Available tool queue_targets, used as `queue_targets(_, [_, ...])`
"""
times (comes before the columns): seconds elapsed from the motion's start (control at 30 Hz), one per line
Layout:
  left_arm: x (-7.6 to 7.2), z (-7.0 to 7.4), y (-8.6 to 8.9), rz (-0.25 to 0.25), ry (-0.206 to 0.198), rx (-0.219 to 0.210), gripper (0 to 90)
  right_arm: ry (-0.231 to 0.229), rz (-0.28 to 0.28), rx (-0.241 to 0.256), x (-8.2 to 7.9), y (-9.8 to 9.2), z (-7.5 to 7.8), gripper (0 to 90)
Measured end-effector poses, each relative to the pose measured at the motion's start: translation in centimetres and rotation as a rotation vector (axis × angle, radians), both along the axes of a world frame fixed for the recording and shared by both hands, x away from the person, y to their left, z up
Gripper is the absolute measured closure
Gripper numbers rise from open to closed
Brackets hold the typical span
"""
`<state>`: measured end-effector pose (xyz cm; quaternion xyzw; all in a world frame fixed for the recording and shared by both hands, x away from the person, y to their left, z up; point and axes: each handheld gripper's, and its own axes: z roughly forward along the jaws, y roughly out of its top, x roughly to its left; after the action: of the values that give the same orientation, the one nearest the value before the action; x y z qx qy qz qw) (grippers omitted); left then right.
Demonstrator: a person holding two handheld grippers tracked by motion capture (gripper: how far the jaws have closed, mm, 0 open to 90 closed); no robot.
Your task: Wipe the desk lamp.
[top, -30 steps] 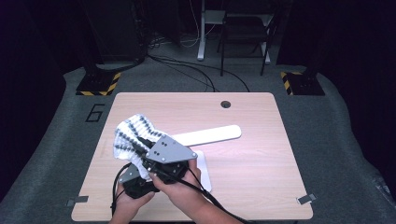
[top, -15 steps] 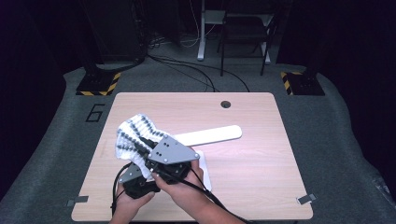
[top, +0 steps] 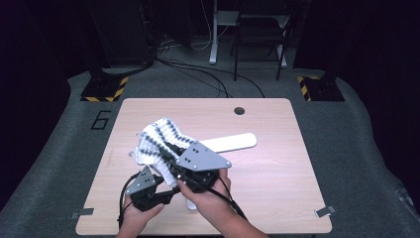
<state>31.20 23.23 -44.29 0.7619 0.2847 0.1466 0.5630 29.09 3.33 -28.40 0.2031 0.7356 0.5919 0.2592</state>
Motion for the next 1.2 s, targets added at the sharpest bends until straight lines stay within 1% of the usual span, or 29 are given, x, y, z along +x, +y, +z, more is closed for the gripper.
queue_targets(0.13, [0.0, 0.0, 0.0, 0.000, 0.000, -0.001, 54.1, -0.008, -0.014, 0.002, 0.2, -1.0, 0.1, 78.7])
queue_targets(0.17, [0.0, 0.0, 0.0, -0.003, -0.001, 0.003, 54.1, 0.000, -0.019, 0.007, 0.2, -1.2, 0.1, 78.7])
queue_targets(0.2, [0.0, 0.0, 0.0, -0.003, -0.002, 0.005, 54.1, -0.007, -0.024, 0.005, 0.2, -1.5, 0.1, 78.7])
queue_targets(0.37, [0.0, 0.0, 0.0, 0.000, -0.003, 0.005, 54.1, -0.002, -0.045, 0.012, 0.3, -2.5, 0.1, 78.7])
queue_targets(0.4, [0.0, 0.0, 0.0, 0.000, -0.002, 0.005, 54.1, -0.010, -0.045, 0.011, 0.3, -2.7, 0.1, 78.7])
queue_targets(0.57, [0.0, 0.0, 0.0, -0.001, -0.003, 0.005, 54.2, -0.003, -0.074, 0.026, 0.4, -4.0, 0.1, 78.6])
queue_targets(0.6, [0.0, 0.0, 0.0, -0.005, -0.005, 0.008, 54.1, -0.009, -0.082, 0.026, 0.4, -4.2, 0.1, 78.6])
queue_targets(0.63, [0.0, 0.0, 0.1, -0.006, -0.006, 0.017, 54.1, -0.002, -0.089, 0.029, 0.4, -4.5, 0.2, 78.7])
queue_targets(0.67, [0.1, 0.0, 0.1, -0.008, -0.006, 0.010, 54.1, -0.006, -0.094, 0.030, 0.4, -4.8, 0.2, 78.6])
queue_targets(0.77, [0.1, 0.0, 0.1, -0.009, -0.005, 0.012, 54.1, -0.005, -0.108, 0.037, 0.4, -5.5, 0.2, 78.6])
queue_targets(0.83, [0.1, 0.0, 0.1, -0.008, -0.006, 0.011, 54.2, 0.004, -0.118, 0.044, 0.3, -5.9, 0.1, 78.6])
queue_targets(0.87, [0.1, 0.0, 0.1, -0.008, -0.006, 0.011, 54.2, -0.007, -0.116, 0.045, 0.4, -6.0, 0.1, 78.6])
queue_targets(0.9, [0.1, 0.0, 0.1, -0.009, -0.006, 0.010, 54.2, 0.002, -0.119, 0.052, 0.3, -6.2, 0.0, 78.6])
queue_targets(0.93, [0.1, 0.0, 0.1, -0.008, -0.006, 0.011, 54.2, -0.009, -0.117, 0.051, 0.3, -6.3, 0.0, 78.5])
queue_targets(0.97, [0.1, 0.0, 0.1, -0.008, -0.005, 0.012, 54.2, 0.002, -0.118, 0.055, 0.1, -6.4, 0.0, 78.5])
queue_targets(1.0, [0.0, 0.0, 0.1, -0.008, -0.002, 0.010, 54.2, -0.014, -0.112, 0.055, 0.1, -6.6, 0.0, 78.4])
queue_targets(1.1, [0.0, 0.0, 0.1, -0.008, -0.005, 0.014, 54.2, -0.020, -0.102, 0.059, -0.3, -6.9, -0.2, 78.3])
queue_targets(1.13, [0.0, 0.0, 0.1, -0.007, 0.000, 0.007, 54.2, -0.019, -0.100, 0.062, -0.5, -6.9, -0.2, 78.3])
queue_targets(1.17, [0.0, 0.0, 0.1, -0.003, 0.000, 0.009, 54.2, -0.025, -0.096, 0.065, -0.7, -7.0, -0.3, 78.3])
queue_targets(1.2, [0.0, 0.0, 0.1, -0.003, -0.001, 0.011, 54.2, -0.019, -0.097, 0.066, -0.8, -7.1, -0.4, 78.3])
